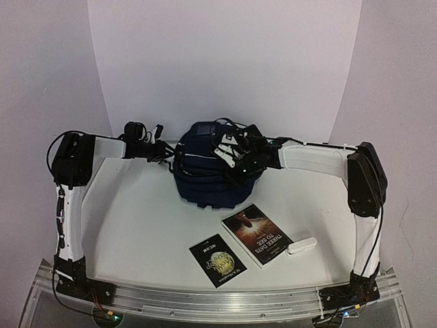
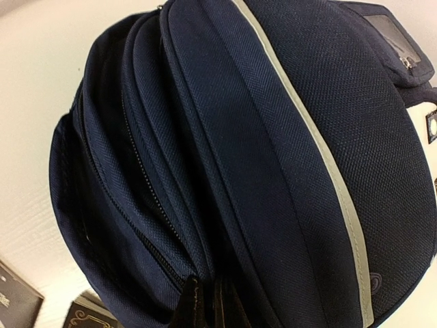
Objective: Pack the student bag
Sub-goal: Unzip the student bag at the center of the board.
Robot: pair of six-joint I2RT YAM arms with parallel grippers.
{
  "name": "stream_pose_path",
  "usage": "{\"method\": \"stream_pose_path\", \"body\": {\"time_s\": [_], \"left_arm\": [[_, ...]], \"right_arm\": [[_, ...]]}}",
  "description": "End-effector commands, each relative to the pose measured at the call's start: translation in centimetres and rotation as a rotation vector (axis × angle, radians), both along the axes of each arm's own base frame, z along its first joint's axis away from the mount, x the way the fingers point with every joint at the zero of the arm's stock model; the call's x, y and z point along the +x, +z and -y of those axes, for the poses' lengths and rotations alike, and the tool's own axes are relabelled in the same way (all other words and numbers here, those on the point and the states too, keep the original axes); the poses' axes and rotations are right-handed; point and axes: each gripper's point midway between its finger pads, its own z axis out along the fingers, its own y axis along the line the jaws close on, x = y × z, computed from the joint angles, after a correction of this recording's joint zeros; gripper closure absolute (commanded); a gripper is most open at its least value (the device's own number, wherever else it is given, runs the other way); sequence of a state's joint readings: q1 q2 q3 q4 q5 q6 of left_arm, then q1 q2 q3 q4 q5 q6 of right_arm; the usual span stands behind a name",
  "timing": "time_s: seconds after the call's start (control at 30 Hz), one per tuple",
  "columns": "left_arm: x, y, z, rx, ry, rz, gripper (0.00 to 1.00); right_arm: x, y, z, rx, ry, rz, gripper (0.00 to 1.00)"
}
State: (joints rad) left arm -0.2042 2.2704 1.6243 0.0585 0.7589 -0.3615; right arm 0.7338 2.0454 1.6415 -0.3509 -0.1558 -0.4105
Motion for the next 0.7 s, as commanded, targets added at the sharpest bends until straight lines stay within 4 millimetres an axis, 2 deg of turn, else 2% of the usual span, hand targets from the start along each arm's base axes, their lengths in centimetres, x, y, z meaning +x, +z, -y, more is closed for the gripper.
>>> {"method": "stream_pose_path", "body": {"time_s": [0.0, 0.07, 0.13, 0.17, 0.2, 0.27, 0.3, 0.33, 0.37, 0.43, 0.57, 0.67], "left_arm": [[3.9, 4.1, -8.1, 0.125, 0.341, 0.066, 0.57], [2.7, 5.4, -8.6, 0.123, 0.374, 0.074, 0.41], [1.1, 7.2, -9.1, 0.122, 0.4, 0.082, 0.28], [0.1, 8.0, -9.2, 0.117, 0.406, 0.085, 0.19], [-1.1, 8.2, -9.1, 0.118, 0.405, 0.08, 0.11], [-3.8, 8.8, -8.3, 0.131, 0.396, 0.09, 0.05], [-5.4, 8.9, -7.8, 0.138, 0.388, 0.093, 0.04], [-6.8, 8.8, -6.9, 0.144, 0.371, 0.09, 0.03], [-8.5, 8.7, -6.3, 0.145, 0.364, 0.084, 0.03], [-11.7, 8.4, -4.3, 0.122, 0.328, 0.078, 0.02], [-18.1, 8.4, 0.1, 0.079, 0.233, 0.071, 0.0], [-22.5, 7.1, 3.2, 0.055, 0.167, 0.035, 0.0]], "right_arm": [[0.8, 0.7, -1.9, 0.053, -0.073, -0.086, 1.0], [1.3, 1.2, -3.7, 0.087, -0.073, -0.087, 1.0], [1.3, 1.8, -5.2, 0.116, -0.065, -0.102, 1.0], [1.1, 2.2, -5.6, 0.131, -0.062, -0.118, 0.96], [0.9, 2.8, -5.9, 0.151, -0.061, -0.135, 0.87], [0.2, 3.8, -5.6, 0.165, -0.062, -0.158, 0.63], [-0.3, 4.3, -4.9, 0.168, -0.07, -0.165, 0.5], [-0.7, 4.7, -4.3, 0.174, -0.078, -0.176, 0.42], [-1.3, 5.3, -3.4, 0.185, -0.087, -0.192, 0.35], [-2.0, 5.9, -0.9, 0.201, -0.118, -0.233, 0.28], [-3.6, 6.0, 4.5, 0.191, -0.191, -0.296, 0.21], [-5.0, 3.8, 9.0, 0.146, -0.262, -0.369, 0.19]]}}
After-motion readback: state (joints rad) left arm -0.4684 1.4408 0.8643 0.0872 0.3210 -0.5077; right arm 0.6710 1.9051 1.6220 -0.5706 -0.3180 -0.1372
